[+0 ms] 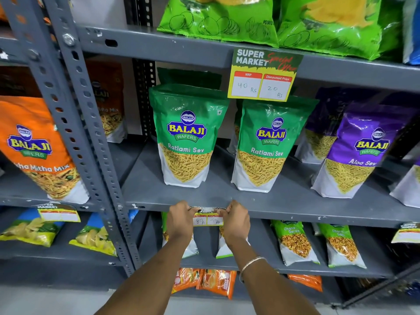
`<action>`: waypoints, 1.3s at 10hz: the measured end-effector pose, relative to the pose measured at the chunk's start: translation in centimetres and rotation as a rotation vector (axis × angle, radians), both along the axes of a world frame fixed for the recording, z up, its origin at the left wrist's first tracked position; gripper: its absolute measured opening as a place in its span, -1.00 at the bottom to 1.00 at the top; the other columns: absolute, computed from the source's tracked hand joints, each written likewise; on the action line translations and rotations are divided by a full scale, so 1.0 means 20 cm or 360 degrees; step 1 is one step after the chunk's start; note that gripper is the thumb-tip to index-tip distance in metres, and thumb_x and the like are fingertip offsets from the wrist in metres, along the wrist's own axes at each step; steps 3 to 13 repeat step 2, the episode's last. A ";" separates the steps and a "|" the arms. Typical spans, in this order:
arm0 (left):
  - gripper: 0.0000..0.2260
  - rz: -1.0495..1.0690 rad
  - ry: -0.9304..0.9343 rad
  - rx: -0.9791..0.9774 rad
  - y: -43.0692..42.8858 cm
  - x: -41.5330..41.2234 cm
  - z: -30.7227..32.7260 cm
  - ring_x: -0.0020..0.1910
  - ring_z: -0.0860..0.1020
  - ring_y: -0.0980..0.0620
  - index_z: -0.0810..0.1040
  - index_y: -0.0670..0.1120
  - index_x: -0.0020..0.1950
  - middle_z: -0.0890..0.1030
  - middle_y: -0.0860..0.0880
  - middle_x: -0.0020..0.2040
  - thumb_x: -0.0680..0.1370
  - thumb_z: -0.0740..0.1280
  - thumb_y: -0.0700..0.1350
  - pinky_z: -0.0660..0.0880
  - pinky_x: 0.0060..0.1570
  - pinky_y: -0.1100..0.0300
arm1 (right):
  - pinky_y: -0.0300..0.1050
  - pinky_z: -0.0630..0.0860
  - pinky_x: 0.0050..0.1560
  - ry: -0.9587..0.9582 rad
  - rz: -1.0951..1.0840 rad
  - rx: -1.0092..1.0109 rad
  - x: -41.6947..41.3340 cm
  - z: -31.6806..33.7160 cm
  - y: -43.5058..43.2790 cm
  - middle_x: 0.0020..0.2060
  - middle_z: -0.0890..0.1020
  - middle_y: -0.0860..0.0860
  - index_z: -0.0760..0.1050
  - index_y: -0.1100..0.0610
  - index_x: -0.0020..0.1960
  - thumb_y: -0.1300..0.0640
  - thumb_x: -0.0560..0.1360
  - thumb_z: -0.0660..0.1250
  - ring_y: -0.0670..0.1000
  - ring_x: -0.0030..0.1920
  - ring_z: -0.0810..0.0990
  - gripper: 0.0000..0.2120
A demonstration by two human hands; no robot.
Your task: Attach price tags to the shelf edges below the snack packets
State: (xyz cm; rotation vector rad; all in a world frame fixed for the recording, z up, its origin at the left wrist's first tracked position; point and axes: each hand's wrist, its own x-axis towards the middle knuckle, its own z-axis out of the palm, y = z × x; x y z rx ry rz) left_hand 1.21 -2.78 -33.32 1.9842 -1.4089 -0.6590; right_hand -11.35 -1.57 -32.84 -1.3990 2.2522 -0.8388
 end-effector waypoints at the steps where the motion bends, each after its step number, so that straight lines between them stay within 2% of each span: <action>1: -0.59 -0.0043 -0.0094 0.0061 0.00 0.02 0.09 -0.24 0.54 -0.25 0.29 -0.15 -0.46 0.58 -0.23 -0.28 0.46 0.40 -0.02 0.47 -0.26 0.03 | -0.02 0.45 -0.16 -0.0055 0.0085 0.0017 -0.01 0.07 0.01 -0.11 0.60 0.20 0.31 0.17 -0.25 0.12 0.42 0.40 0.26 -0.04 0.58 -0.73; 2: -0.70 -0.0051 -0.0125 -0.0028 0.03 0.04 0.18 -0.09 0.59 -0.27 0.48 -0.22 -0.30 0.64 -0.28 -0.11 0.47 0.37 -0.01 0.52 -0.15 -0.01 | -0.04 0.41 -0.14 0.0058 0.0193 -0.0075 -0.03 0.14 0.05 -0.05 0.55 0.17 0.38 0.19 -0.16 0.09 0.41 0.40 0.23 0.02 0.55 -0.77; 13: -0.70 -0.0051 -0.0125 -0.0028 0.03 0.04 0.18 -0.09 0.59 -0.27 0.48 -0.22 -0.30 0.64 -0.28 -0.11 0.47 0.37 -0.01 0.52 -0.15 -0.01 | -0.04 0.41 -0.14 0.0058 0.0193 -0.0075 -0.03 0.14 0.05 -0.05 0.55 0.17 0.38 0.19 -0.16 0.09 0.41 0.40 0.23 0.02 0.55 -0.77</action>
